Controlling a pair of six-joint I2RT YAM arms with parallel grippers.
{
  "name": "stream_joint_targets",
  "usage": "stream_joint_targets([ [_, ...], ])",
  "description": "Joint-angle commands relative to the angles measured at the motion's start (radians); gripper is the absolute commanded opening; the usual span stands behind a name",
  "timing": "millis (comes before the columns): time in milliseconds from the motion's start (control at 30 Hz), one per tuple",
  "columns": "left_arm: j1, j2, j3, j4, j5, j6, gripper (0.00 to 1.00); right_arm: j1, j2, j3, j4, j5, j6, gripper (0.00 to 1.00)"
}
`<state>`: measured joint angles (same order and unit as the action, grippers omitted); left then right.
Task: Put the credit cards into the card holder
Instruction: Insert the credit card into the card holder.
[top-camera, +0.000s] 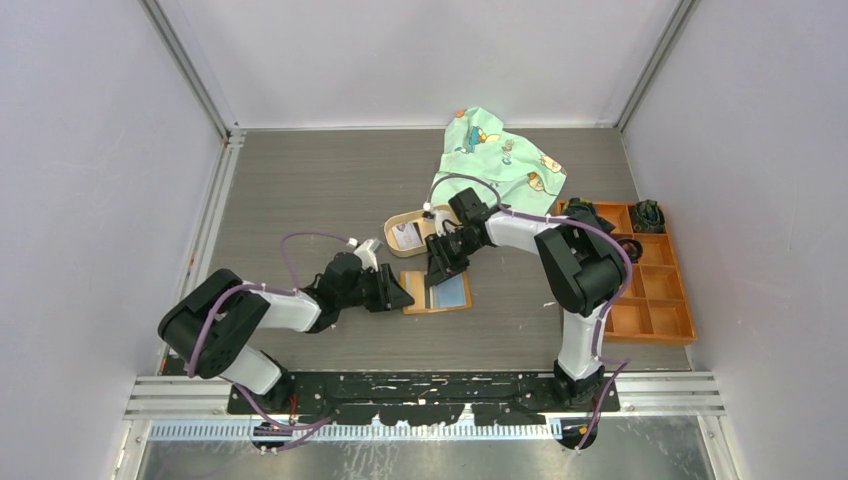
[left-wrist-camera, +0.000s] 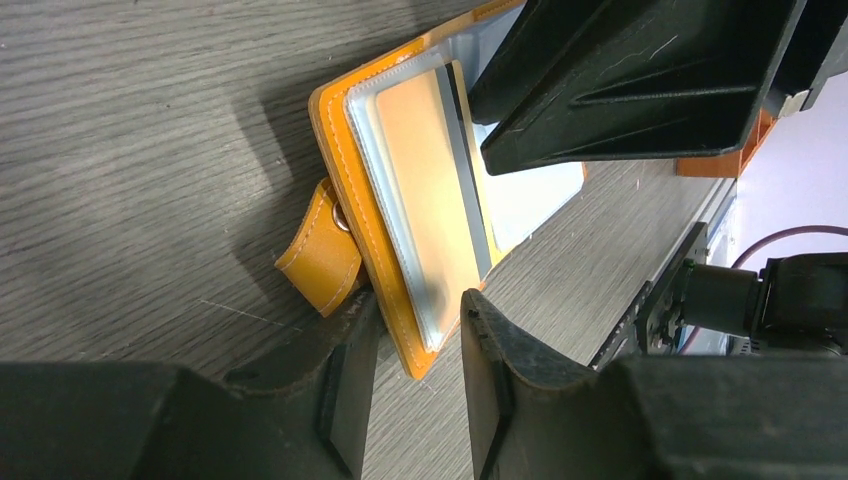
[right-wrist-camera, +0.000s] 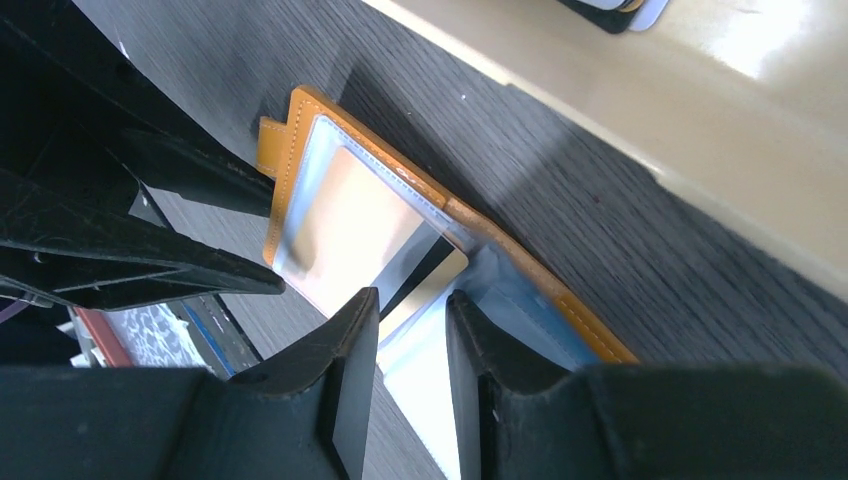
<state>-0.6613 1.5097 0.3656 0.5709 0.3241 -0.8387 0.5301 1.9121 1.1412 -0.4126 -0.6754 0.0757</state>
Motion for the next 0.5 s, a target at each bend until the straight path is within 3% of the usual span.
stream_joint_targets([
  [0, -0.007, 0.038, 0.011, -0.056, -0.018, 0.016, 0.37, 0.01, 0.026, 0.014, 0.028, -0.015, 0.042, 0.37],
  [267, -0.02, 0.066, 0.011, -0.024, -0.015, 0.004, 0.37, 0.022, 0.028, 0.008, 0.077, -0.12, 0.082, 0.35],
  [467, -0.021, -0.016, -0.006, -0.104, -0.07, 0.031, 0.4, 0.012, -0.073, 0.068, -0.072, 0.001, -0.084, 0.34],
])
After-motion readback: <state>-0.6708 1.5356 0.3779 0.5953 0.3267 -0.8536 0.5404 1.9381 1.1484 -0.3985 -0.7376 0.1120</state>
